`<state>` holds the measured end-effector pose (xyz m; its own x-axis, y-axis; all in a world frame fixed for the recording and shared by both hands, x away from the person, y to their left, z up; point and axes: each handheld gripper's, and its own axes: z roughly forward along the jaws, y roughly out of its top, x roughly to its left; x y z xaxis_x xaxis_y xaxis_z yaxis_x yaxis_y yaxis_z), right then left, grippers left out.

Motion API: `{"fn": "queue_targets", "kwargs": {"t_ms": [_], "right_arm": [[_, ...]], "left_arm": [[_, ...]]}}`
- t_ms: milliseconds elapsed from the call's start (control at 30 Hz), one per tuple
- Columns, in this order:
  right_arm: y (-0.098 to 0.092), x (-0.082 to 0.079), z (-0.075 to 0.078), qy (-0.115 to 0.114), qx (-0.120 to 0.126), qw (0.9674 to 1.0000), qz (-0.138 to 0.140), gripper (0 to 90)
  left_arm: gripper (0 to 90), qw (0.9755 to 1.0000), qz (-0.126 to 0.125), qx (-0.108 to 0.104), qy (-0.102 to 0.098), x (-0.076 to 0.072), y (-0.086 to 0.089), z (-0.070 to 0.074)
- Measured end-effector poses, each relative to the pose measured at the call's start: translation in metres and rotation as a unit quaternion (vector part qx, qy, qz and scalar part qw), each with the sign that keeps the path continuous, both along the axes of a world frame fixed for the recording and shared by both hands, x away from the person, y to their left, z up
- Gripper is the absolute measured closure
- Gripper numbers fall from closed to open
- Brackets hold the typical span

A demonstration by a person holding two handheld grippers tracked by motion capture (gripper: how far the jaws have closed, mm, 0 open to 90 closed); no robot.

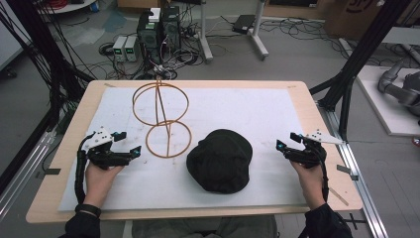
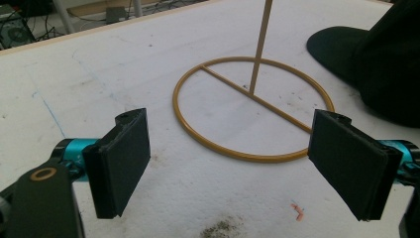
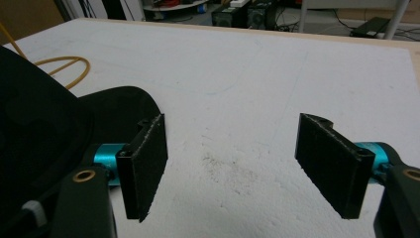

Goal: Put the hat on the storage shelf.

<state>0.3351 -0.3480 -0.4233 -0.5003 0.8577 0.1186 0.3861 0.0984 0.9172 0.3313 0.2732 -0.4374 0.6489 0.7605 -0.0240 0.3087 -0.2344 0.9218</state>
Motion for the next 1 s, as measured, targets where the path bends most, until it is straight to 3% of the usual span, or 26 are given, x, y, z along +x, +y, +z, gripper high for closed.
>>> {"fn": "queue_targets", "kwargs": {"t_ms": [367, 600, 633, 733, 800, 867, 900, 933, 1000], "right_arm": [[-0.005, -0.005, 0.003, -0.013, 0.013, 0.9997, 0.015, 27.4], [-0.005, -0.014, 0.008, -0.037, 0.036, 0.9969, 0.059, 26.2], [-0.001, -0.018, 0.011, -0.046, 0.042, 0.9943, 0.086, 27.0], [0.004, -0.021, 0.013, -0.055, 0.041, 0.992, 0.105, 27.2], [0.016, -0.025, 0.015, -0.06, 0.037, 0.9869, 0.145, 29.7], [0.024, -0.026, 0.016, -0.057, 0.036, 0.9839, 0.165, 30.2], [0.024, -0.026, 0.016, -0.057, 0.036, 0.9839, 0.165, 30.2], [0.032, -0.027, 0.016, -0.057, 0.031, 0.9809, 0.183, 31.5], [0.038, -0.028, 0.016, -0.055, 0.028, 0.9785, 0.197, 33.0]], "left_arm": [[16.7, 1.0, 0.006, -0.001, -0.004, 0.001, 0.001, -0.001], [16.7, 0.9998, 0.017, 0.001, -0.007, 0.002, 0.004, -0.001], [16.7, 0.9998, 0.019, 0.002, -0.008, 0.003, 0.004, -0.002], [16.7, 0.9997, 0.022, 0.003, -0.007, 0.003, 0.005, -0.002], [16.7, 0.9997, 0.022, -0.001, -0.008, 0.004, 0.005, -0.002], [16.7, 0.9998, 0.021, -0.001, -0.007, 0.004, 0.005, -0.003], [16.7, 0.9998, 0.021, -0.001, -0.007, 0.004, 0.005, -0.003], [16.8, 0.9998, 0.021, 0.0, -0.006, 0.004, 0.004, -0.003], [16.8, 0.9998, 0.021, 0.0, -0.006, 0.004, 0.004, -0.003]]}}
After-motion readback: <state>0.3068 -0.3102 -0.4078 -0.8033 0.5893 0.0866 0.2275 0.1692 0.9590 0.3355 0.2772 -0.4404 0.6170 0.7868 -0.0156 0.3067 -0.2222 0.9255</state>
